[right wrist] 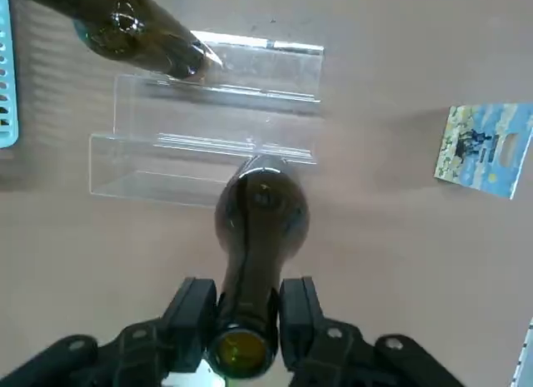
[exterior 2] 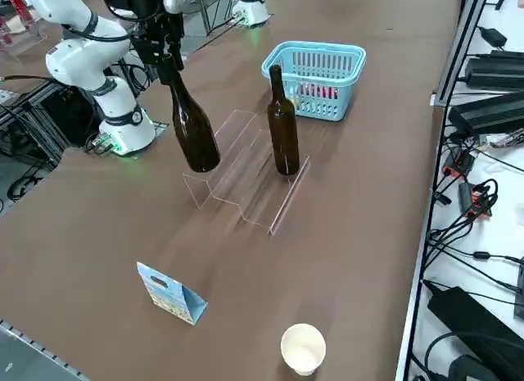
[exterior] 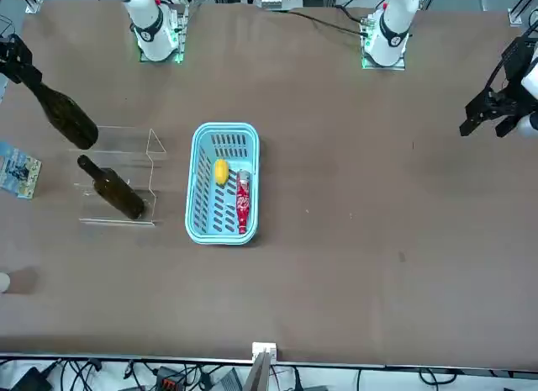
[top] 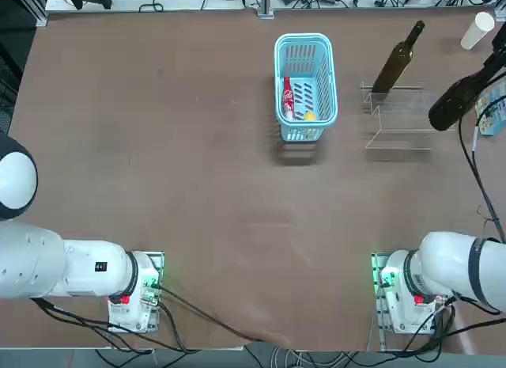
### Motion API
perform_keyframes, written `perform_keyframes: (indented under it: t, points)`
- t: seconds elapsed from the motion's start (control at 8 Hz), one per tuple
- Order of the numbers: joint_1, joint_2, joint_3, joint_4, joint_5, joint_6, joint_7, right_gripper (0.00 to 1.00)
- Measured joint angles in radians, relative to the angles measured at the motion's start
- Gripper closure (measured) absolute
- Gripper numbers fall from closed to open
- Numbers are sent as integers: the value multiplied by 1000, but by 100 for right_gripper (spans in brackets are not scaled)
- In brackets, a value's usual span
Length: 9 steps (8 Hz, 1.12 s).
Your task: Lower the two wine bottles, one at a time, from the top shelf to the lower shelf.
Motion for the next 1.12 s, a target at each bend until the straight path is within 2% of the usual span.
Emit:
perform_keyframes:
  t: [0.12, 0.25, 0.88, 1.12]
  points:
    - [0, 0, 0, 1, -4, 1, 0, 59]
    - [0, 0, 0, 1, -6, 1, 0, 60]
    - [1, 1, 0, 3, -9, 2, -1, 60]
    - [4, 24, 4, 31, -14, 8, -13, 60]
